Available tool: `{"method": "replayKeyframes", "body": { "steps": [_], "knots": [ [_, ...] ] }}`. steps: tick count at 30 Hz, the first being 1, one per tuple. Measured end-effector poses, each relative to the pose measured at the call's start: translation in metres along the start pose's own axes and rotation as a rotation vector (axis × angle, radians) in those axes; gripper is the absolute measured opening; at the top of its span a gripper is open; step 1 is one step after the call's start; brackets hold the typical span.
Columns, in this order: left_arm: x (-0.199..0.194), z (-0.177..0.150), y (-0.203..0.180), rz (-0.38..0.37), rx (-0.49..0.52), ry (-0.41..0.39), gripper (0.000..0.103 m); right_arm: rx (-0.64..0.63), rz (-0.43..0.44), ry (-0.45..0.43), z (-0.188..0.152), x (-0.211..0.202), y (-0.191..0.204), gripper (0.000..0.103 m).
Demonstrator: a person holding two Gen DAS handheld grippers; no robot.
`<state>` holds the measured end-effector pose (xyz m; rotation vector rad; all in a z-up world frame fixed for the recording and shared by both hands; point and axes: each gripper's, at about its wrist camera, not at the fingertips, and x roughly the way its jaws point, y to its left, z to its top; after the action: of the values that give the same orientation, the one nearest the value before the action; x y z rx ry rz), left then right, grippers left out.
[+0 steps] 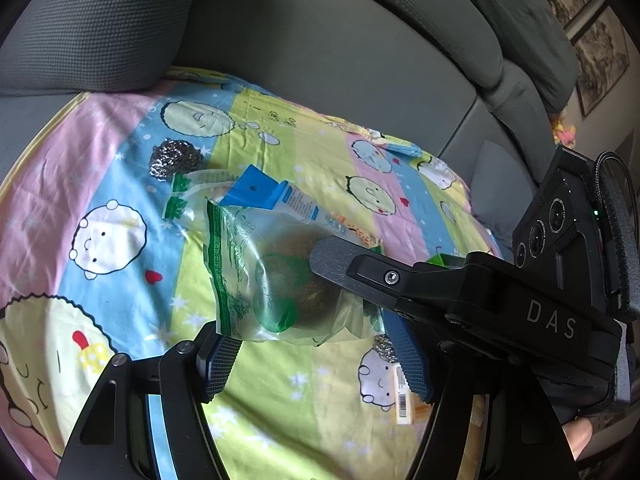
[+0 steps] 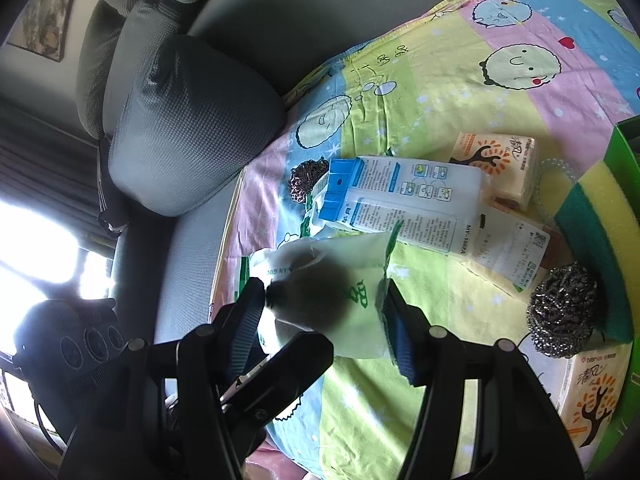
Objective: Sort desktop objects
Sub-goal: 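Lift the clear green-printed bag off the sheet with the right tool, then carry the held bag with the right tool toward the green storage box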
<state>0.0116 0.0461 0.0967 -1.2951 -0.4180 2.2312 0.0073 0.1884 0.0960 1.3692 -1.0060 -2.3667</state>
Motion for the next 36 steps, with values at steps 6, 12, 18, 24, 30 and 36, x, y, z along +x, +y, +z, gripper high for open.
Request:
{"method": "replayKeyframes", "body": {
  "steps": [6,12,18,24,30,36],
  "knots": [
    [0.000,0.000,-0.006,-0.013,0.014,-0.004,0.070,-0.009,-0.007,-0.020,0.001,-0.009,-0.001,0.059],
    [-0.001,0.000,-0.010,-0.016,0.022,-0.005,0.070,-0.017,-0.008,-0.027,0.001,-0.012,-0.002,0.059],
    [-0.002,0.000,-0.014,-0.030,0.032,-0.009,0.070,-0.029,-0.015,-0.044,0.001,-0.018,-0.001,0.059],
    [-0.004,-0.001,-0.018,-0.039,0.044,-0.014,0.070,-0.042,-0.021,-0.058,0.000,-0.024,0.001,0.059],
    [-0.004,-0.001,-0.022,-0.041,0.053,-0.017,0.070,-0.041,-0.020,-0.068,-0.001,-0.029,0.000,0.059],
    [-0.003,-0.001,-0.026,-0.044,0.062,-0.014,0.070,-0.040,-0.021,-0.076,-0.002,-0.033,-0.001,0.059]
  ]
}}
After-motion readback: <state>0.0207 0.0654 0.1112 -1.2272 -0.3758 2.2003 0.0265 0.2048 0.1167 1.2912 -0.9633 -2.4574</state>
